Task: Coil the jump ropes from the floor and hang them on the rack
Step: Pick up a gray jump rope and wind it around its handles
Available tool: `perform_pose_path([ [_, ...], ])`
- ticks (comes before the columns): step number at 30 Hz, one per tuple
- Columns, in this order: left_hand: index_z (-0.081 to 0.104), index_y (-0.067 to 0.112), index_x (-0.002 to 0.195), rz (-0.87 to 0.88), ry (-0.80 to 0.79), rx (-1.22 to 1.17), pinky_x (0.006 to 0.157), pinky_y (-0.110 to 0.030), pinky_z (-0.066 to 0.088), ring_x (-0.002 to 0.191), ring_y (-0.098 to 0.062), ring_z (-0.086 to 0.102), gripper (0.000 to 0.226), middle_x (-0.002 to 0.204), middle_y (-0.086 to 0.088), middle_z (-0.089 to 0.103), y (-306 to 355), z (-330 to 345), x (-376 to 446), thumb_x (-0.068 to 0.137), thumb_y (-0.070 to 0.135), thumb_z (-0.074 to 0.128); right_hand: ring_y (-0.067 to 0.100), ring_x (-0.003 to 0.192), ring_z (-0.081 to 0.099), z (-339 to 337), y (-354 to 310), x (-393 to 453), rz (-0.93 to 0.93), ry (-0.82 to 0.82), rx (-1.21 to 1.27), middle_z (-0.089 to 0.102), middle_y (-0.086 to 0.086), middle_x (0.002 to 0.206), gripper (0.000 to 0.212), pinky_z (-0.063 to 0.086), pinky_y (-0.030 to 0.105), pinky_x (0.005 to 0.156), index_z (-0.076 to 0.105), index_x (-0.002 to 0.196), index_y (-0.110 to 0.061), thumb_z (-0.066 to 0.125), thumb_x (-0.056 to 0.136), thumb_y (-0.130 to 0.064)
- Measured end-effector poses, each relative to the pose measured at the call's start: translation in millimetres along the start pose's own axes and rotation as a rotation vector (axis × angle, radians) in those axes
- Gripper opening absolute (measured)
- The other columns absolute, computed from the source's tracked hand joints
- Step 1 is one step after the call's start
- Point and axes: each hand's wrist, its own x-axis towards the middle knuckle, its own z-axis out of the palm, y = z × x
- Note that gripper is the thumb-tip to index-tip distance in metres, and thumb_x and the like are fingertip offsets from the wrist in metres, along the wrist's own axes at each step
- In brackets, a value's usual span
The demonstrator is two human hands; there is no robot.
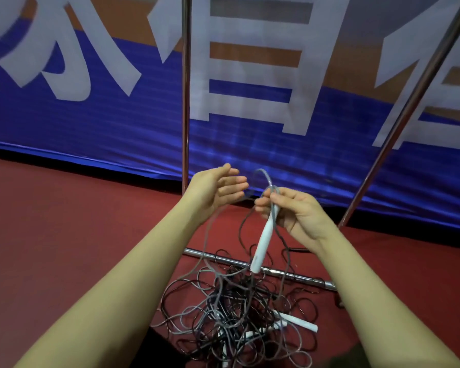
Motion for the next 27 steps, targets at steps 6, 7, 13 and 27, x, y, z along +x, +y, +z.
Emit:
perform_pose_path([
  [6, 0.063, 0.012, 0.086, 0.055, -0.164, 0.405, 0.074, -0.025, 0.048, 0.076, -0.014, 0.065, 0.018, 0.080, -0.002, 0.071, -12, 12, -14, 0.097, 0.020, 0.050, 0.015, 0.081, 0.072, -8, -11, 3, -0.114, 0.097, 0.222, 0.074, 0.008, 0.082, 0.011, 0.056, 0.021, 0.069, 0.074, 0.063, -0.015, 0.071, 0.054, -0.019],
  [7, 0.064, 0.013, 0.090, 0.042, -0.240, 0.515, 0.080, -0.025, 0.045, 0.083, -0.013, 0.063, 0.017, 0.086, -0.002, 0.070, -16, 14, -17, 0.096, 0.021, 0.051, 0.016, 0.083, 0.072, -9, -11, 3, -0.116, 0.110, 0.237, 0.074, 0.009, 0.083, 0.008, 0.056, 0.021, 0.071, 0.074, 0.062, -0.015, 0.071, 0.055, -0.019],
  [13, 0.063, 0.017, 0.088, 0.046, -0.453, 0.735, 0.087, -0.029, 0.045, 0.084, -0.008, 0.059, 0.010, 0.083, 0.006, 0.066, -38, 23, -22, 0.095, 0.018, 0.056, 0.019, 0.092, 0.071, -13, -14, 0, -0.124, 0.150, 0.363, 0.073, 0.011, 0.090, 0.007, 0.054, 0.029, 0.089, 0.060, 0.085, -0.010, 0.053, 0.083, -0.011],
  [27, 0.051, 0.010, 0.077, 0.062, -0.156, 0.429, 0.045, -0.021, 0.036, 0.045, -0.009, 0.044, 0.018, 0.061, -0.002, 0.051, -29, 13, -7, 0.095, 0.014, 0.055, 0.016, 0.076, 0.071, -17, -12, -1, 0.108, 0.165, 0.214, 0.073, 0.011, 0.094, 0.019, 0.058, 0.026, 0.067, 0.061, 0.104, -0.003, 0.050, 0.093, -0.015],
])
